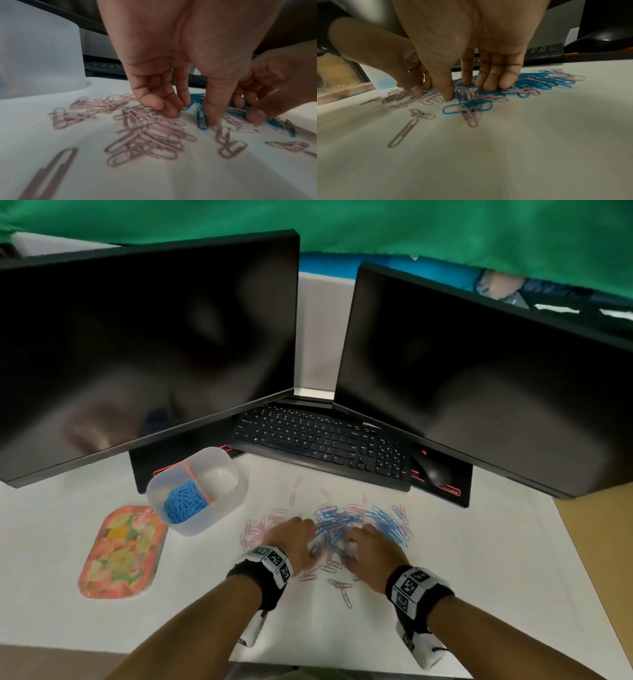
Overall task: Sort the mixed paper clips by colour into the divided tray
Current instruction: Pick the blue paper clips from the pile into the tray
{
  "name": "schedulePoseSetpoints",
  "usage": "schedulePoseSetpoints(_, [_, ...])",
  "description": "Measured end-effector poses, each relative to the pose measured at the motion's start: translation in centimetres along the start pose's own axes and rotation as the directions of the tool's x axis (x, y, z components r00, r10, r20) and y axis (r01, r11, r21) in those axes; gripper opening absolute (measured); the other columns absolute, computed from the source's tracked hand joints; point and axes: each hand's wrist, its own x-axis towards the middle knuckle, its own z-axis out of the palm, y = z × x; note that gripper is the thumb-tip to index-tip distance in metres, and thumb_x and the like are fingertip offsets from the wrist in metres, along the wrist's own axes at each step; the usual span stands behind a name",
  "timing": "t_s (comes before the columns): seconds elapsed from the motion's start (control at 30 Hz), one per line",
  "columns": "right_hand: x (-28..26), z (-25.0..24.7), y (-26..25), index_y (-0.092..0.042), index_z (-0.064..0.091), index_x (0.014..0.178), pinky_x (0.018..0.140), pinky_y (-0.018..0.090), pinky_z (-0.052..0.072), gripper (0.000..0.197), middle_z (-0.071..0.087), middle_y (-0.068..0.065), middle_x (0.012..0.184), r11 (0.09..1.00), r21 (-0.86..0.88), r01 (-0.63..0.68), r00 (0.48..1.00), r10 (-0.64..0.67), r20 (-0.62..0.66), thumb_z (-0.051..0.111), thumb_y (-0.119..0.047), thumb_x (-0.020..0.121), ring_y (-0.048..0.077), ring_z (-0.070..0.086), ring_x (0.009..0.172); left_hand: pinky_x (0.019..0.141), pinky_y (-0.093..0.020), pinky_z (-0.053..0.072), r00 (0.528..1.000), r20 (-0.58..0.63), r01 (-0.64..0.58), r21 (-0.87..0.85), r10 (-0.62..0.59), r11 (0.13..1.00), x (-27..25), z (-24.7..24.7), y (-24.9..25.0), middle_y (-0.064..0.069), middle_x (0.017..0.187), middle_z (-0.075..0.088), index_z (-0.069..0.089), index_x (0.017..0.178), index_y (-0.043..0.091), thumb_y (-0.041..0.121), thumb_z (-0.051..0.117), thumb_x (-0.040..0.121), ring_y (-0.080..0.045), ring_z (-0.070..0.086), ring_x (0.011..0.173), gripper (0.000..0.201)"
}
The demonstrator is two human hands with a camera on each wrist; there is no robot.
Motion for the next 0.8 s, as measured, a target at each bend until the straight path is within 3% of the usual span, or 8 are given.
schedulePoseSetpoints(0.13, [0.1, -0.3, 0.9, -0.029, 0.051, 0.123, 0.087, 0.03, 0.045, 0.05, 0.051, -0.005, 0.117, 0.996, -0.089, 0.025, 1.0, -0.026, -0.011, 0.056, -0.058, 0.083, 0.018, 0.051, 0.106, 0.087, -0.036, 0.051, 0.999, 0.001, 0.046, -0.04, -0.046, 0.998, -0.1, -0.2, -0.8, -0.002, 0.114, 0.057, 0.054, 0.119, 0.021, 0.046, 0.065, 0.079, -0.025, 0.059, 0.103, 0.048])
schedulePoseSetpoints(0.23, [-0.1, -0.3, 1.1, -0.028, 0.055, 0.118, 0.084, 0.03, 0.045, 0.045, 0.054, -0.006, 0.111, 0.994, -0.091, 0.057, 0.997, -0.061, -0.041, 0.055, -0.057, 0.084, 0.017, 0.052, 0.101, 0.08, -0.032, 0.051, 0.997, -0.04, 0.068, -0.105, -0.073, 0.992, 0.2, -0.2, -1.1, -0.001, 0.108, 0.062, 0.06, 0.106, 0.021, 0.042, 0.064, 0.081, -0.022, 0.06, 0.095, 0.033])
schedulePoseSetpoints(0.37, [0.3, -0.1, 0.1, -0.024, 0.061, 0.101, 0.074, 0.027, 0.043, 0.028, 0.055, -0.006, 0.098, 0.994, -0.073, 0.083, 0.996, -0.086, -0.034, 0.054, -0.047, 0.087, 0.014, 0.05, 0.089, 0.075, -0.031, 0.053, 0.995, -0.029, 0.094, -0.06, -0.096, 0.994, 0.3, 0.0, -0.3, -0.003, 0.097, 0.067, 0.065, 0.094, 0.018, 0.036, 0.06, 0.083, -0.023, 0.063, 0.087, 0.021])
schedulePoseSetpoints(0.5, [1.2, 0.0, -1.4, -0.018, 0.059, 0.081, 0.078, 0.033, 0.049, 0.013, 0.059, 0.001, 0.094, 0.997, -0.065, 0.048, 0.999, -0.047, 0.023, 0.054, -0.028, 0.087, 0.02, 0.055, 0.088, 0.07, -0.03, 0.052, 0.994, 0.007, 0.113, 0.035, -0.113, 0.993, 0.4, 0.4, 0.4, -0.005, 0.098, 0.069, 0.067, 0.095, 0.015, 0.029, 0.055, 0.086, -0.025, 0.066, 0.087, 0.02])
schedulePoseSetpoints(0.67, [1.9, -0.3, -2.0, -0.021, 0.056, 0.077, 0.075, 0.03, 0.049, 0.008, 0.058, 0.002, 0.094, 1.0, -0.022, 0.008, 0.997, -0.006, 0.074, 0.055, -0.018, 0.084, 0.021, 0.057, 0.086, 0.079, -0.033, 0.053, 0.995, 0.003, 0.105, 0.032, -0.105, 0.994, 0.4, 0.5, 0.3, -0.007, 0.109, 0.065, 0.062, 0.106, 0.014, 0.02, 0.051, 0.089, -0.026, 0.063, 0.097, 0.021])
schedulePoseSetpoints(0.8, [1.8, -0.4, -1.7, -0.023, 0.051, 0.078, 0.077, 0.031, 0.05, 0.013, 0.057, -0.002, 0.093, 0.999, 0.028, 0.026, 0.997, -0.029, 0.078, 0.055, -0.011, 0.08, 0.019, 0.054, 0.086, 0.082, -0.036, 0.054, 0.996, -0.025, 0.082, -0.058, -0.084, 0.995, 0.1, 0.6, -0.4, -0.007, 0.105, 0.065, 0.062, 0.102, 0.014, 0.018, 0.05, 0.087, -0.026, 0.062, 0.094, 0.019])
